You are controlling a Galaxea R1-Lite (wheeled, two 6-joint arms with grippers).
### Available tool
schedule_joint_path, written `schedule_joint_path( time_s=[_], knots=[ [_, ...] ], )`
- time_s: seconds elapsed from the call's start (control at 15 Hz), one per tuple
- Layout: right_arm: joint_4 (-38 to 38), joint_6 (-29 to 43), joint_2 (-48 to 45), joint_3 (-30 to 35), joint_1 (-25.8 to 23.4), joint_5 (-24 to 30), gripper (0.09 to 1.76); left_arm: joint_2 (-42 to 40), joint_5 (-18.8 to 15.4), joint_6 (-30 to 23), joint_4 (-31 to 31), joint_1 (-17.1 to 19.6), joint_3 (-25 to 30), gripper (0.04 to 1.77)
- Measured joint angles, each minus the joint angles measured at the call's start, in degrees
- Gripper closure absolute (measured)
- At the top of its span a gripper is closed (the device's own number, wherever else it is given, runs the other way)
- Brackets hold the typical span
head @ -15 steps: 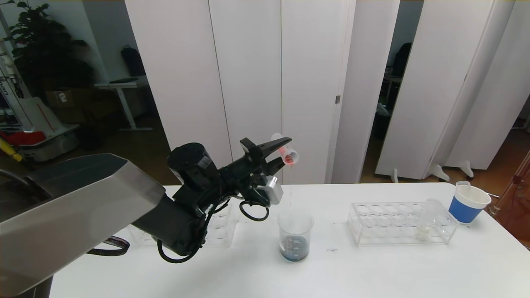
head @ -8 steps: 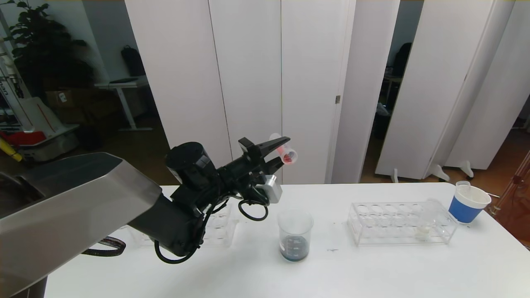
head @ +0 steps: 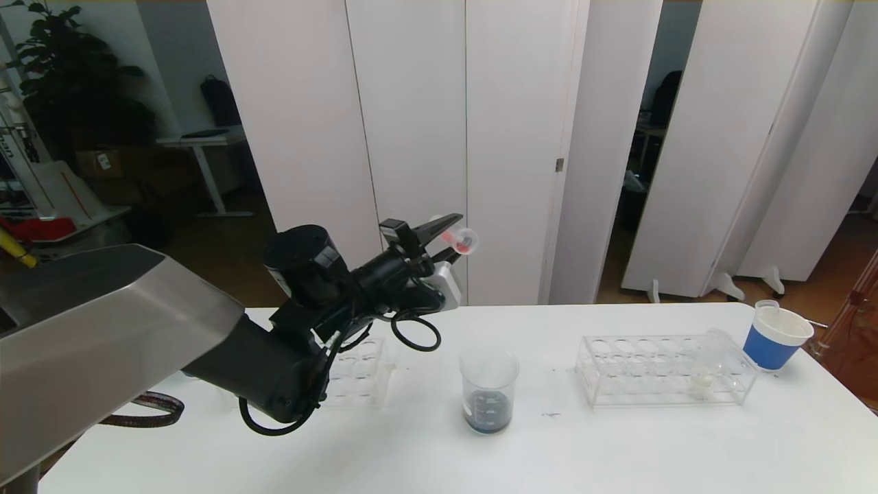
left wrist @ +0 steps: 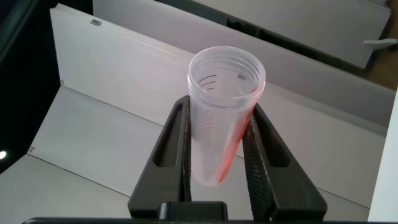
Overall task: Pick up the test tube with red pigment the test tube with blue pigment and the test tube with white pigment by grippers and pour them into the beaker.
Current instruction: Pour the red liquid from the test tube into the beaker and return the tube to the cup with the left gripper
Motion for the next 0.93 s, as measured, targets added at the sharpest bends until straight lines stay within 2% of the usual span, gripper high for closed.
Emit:
schedule_joint_path(
  time_s=[0.07,0.27,0.6,0.93],
  knots=[
    [0.00,0.00,0.00,0.00,0.00,0.00,0.10,-0.74,1.85,-1.84,2.29,-0.01,0.04,1.24],
    [0.00,0.00,0.00,0.00,0.00,-0.01,0.10,-2.74,4.44,-7.28,6.95,-0.20,0.00,1.24],
    [0.00,0.00,0.00,0.00,0.00,0.00,0.10,-5.49,17.73,-17.77,14.12,-0.80,-0.60,1.24],
    [0.00,0.00,0.00,0.00,0.00,-0.01,0.10,-8.53,28.82,-30.98,22.87,-0.94,-0.91,1.24]
  ],
)
